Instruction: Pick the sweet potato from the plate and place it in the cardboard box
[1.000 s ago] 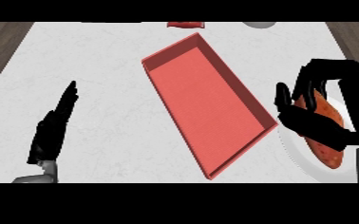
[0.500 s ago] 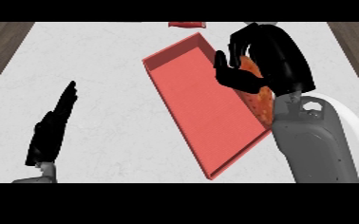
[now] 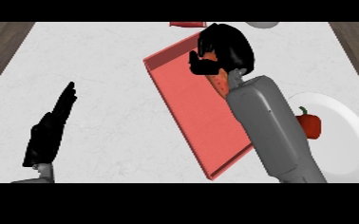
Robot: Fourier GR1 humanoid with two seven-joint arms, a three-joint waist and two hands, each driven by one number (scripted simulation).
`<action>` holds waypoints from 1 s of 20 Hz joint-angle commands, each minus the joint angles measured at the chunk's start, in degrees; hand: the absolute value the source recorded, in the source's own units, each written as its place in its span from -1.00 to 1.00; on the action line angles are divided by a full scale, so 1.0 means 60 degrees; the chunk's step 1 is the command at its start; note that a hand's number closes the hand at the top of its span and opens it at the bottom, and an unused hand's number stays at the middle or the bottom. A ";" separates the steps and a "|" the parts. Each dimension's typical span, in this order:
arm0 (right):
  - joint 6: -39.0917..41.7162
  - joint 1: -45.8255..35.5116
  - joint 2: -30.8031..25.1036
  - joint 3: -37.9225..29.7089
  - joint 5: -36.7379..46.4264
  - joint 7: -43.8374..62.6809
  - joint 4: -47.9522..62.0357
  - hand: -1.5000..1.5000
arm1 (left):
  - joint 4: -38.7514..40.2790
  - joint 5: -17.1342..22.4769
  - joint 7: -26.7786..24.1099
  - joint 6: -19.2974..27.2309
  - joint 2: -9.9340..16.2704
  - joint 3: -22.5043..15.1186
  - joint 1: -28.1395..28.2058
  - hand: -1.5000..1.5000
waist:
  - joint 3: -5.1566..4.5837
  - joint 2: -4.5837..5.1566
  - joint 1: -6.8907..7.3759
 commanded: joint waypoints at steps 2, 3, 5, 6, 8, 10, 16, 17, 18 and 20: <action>-0.1530 -0.0530 0.0234 0.0542 -0.0733 0.0164 0.1989 -1.00 | 0.0137 -0.0329 0.0197 0.0180 -0.0124 -0.0135 -0.0306 0.00 | 0.0003 -0.0002 0.0011; -0.2083 -0.0257 0.0236 0.0420 -0.0480 -0.0679 0.2617 -1.00 | 0.0226 -0.0304 0.0083 0.0196 -0.0244 -0.0185 -0.0240 0.00 | 0.0004 0.0011 0.0013; -0.2089 0.0395 0.0239 0.0695 -0.0686 -0.0890 0.1988 -1.00 | 0.0359 -0.0479 0.0251 0.0521 -0.0418 -0.0144 -0.0500 0.00 | 0.0004 -0.0022 -0.0098; -0.2621 -0.0890 0.0240 0.0603 -0.1261 -0.0589 0.3064 -1.00 | 0.0663 0.0193 -0.0529 -0.0146 0.0004 0.0317 -0.0056 0.00 | 0.0001 0.0010 0.0067; -0.2770 -0.0651 0.0241 0.0210 -0.1530 -0.1325 0.3024 -1.00 | -0.0678 -0.0387 0.0681 0.0279 -0.0455 -0.0379 0.0173 0.00 | 0.0009 -0.0016 0.0031; -0.3442 -0.0608 0.0242 -0.0291 -0.1974 -0.1765 0.2757 -1.00 | 0.0274 -0.0149 -0.0061 0.0074 -0.0106 0.0079 -0.0226 0.00 | 0.0006 0.0006 0.0006; -0.4952 -0.0426 0.0243 -0.1463 -0.3402 -0.2516 0.2306 -1.00 | 0.0100 -0.0040 -0.0234 -0.0023 -0.0069 0.0153 0.0192 0.00 | 0.0008 -0.0009 -0.0005; -0.4763 -0.0943 0.0243 -0.1997 -0.3565 -0.2581 0.2423 -1.00 | -0.0047 -0.0540 0.0076 0.0435 -0.0520 -0.0328 0.0030 0.00 | 0.0011 -0.0001 -0.0040; -0.4454 -0.0417 0.0088 -0.2284 -0.3928 -0.2809 0.1656 -1.00 | -0.0074 0.0012 0.0082 -0.0012 -0.0144 0.0134 0.0117 0.00 | 0.0012 -0.0047 -0.0168; -0.4530 -0.0360 -0.0039 -0.2919 -0.4536 -0.3343 0.1832 -1.00 | -0.0038 -0.0129 0.0267 0.0039 -0.0144 0.0063 -0.0191 0.00 | 0.0014 -0.0010 -0.0143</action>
